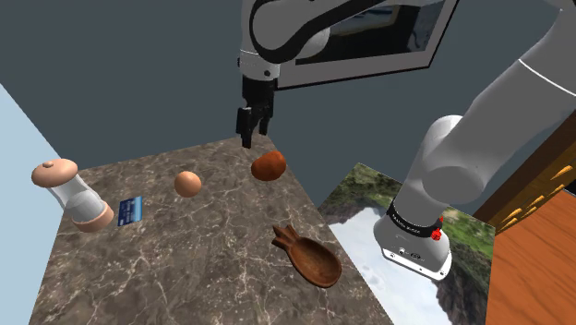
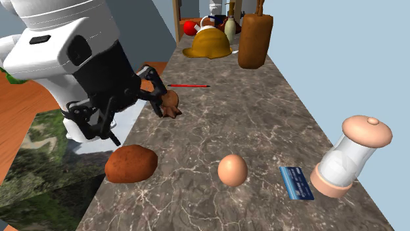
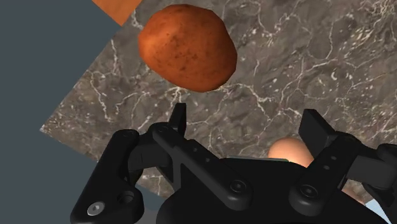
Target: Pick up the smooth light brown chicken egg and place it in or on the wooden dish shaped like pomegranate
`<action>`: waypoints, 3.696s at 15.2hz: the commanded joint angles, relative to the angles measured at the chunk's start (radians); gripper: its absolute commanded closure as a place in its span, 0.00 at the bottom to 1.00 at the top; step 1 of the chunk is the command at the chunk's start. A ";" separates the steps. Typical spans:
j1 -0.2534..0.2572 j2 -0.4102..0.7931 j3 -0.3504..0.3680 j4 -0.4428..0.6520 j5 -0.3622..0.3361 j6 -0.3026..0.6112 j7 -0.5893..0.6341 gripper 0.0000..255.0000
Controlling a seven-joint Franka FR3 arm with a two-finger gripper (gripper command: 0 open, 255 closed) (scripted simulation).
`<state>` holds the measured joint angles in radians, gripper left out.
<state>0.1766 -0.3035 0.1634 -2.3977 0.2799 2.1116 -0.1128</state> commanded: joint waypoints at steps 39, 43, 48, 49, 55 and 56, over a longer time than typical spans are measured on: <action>0.114 0.512 0.113 0.260 -0.007 0.399 0.050 1.00; 0.111 0.478 0.112 0.275 -0.009 0.350 0.060 1.00; 0.109 0.439 0.111 0.299 -0.012 0.289 0.072 1.00; 0.108 0.432 0.111 0.304 -0.013 0.277 0.075 1.00; 0.105 0.393 0.109 0.341 -0.016 0.202 0.089 1.00; 0.104 0.387 0.108 0.348 -0.017 0.190 0.092 1.00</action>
<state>0.2822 0.0900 0.2726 -2.0585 0.2636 2.3167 -0.0227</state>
